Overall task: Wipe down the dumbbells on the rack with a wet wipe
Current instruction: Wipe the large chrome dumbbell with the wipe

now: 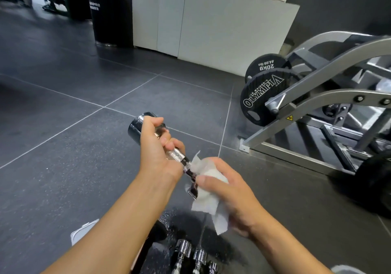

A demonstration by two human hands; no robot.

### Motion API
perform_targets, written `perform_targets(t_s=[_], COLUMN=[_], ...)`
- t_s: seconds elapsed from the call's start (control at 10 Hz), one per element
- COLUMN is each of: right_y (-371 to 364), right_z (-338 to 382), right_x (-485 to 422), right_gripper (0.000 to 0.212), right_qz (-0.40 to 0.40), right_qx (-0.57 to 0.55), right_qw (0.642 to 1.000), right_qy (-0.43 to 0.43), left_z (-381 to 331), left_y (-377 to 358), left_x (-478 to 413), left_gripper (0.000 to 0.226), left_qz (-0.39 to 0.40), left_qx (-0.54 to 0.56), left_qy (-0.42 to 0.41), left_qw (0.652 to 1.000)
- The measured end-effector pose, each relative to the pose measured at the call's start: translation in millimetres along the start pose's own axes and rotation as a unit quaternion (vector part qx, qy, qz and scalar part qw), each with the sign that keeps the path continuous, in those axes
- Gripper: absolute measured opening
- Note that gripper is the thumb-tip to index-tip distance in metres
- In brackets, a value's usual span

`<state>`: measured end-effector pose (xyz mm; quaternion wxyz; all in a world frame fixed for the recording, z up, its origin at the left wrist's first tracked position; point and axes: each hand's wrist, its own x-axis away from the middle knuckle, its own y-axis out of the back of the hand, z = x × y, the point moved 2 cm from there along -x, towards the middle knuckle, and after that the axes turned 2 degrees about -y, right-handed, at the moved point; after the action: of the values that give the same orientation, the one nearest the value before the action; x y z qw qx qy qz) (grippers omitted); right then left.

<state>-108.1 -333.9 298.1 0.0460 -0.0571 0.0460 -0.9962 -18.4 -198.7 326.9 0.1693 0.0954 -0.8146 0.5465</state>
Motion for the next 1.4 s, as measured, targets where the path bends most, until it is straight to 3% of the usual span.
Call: perform_targets(t_s=[0.1,0.2,0.3,0.4,0.5,0.6,0.7,0.8,0.9,1.0,1.1,1.2,1.3,1.4], right_y=[-22,-32,-27,-6,1,-2,0,8,15,-2,-22,-26,-19,-3], right_z=[-1,6,4,5,1,-3,-3,10,11,-8,-12,-4,-11,-1], right_x=[3,6,2,0,1,1,0,1,-6,-6,-5,-5,-11,-8], right_gripper=[0.028,0.025,0.022,0.021,0.035,0.038,0.024,0.020,0.016,0.022,0.039,0.034,0.018,0.013], right_qz=[0.037,0.007,-0.056,-0.138,-0.033,-0.025,0.001,0.030,0.058,0.084,0.053,-0.044,-0.100,-0.073], right_qx=[-0.354,-0.414,-0.297,0.193,0.565,0.677,0.659,0.551,0.327,-0.174,-0.379,-0.349,-0.247,0.221], right_qw=[0.928,0.905,0.952,0.942,0.740,0.641,0.664,0.789,0.940,0.976,0.918,0.933,0.964,0.921], right_qy=[-0.109,-0.093,-0.038,0.237,0.363,0.362,0.355,0.269,0.077,-0.096,-0.102,-0.075,-0.002,0.313], left_z=[0,1,2,0,1,3,2,1,4,6,4,4,5,4], left_y=[-2,-2,-1,1,2,2,3,5,6,4,1,1,2,3], left_x=[3,4,1,-3,-4,-2,-2,-2,-1,1,0,0,1,0], left_gripper=[0.027,0.028,0.028,0.027,0.029,0.030,0.030,0.029,0.030,0.030,0.029,0.029,0.030,0.030], left_qz=[0.008,0.002,-0.009,-0.011,-0.008,-0.010,-0.020,-0.033,-0.042,-0.036,-0.035,-0.040,-0.043,-0.038], left_qx=[0.023,0.028,0.039,0.027,0.000,-0.041,-0.050,-0.037,-0.040,-0.045,-0.020,0.005,0.005,-0.018], left_qy=[0.013,0.011,0.014,0.017,-0.003,-0.030,-0.028,-0.013,-0.005,0.011,0.028,0.034,0.036,0.028], left_qw=[1.000,1.000,0.999,0.999,1.000,0.999,0.998,0.999,0.998,0.998,0.999,0.999,0.998,0.999])
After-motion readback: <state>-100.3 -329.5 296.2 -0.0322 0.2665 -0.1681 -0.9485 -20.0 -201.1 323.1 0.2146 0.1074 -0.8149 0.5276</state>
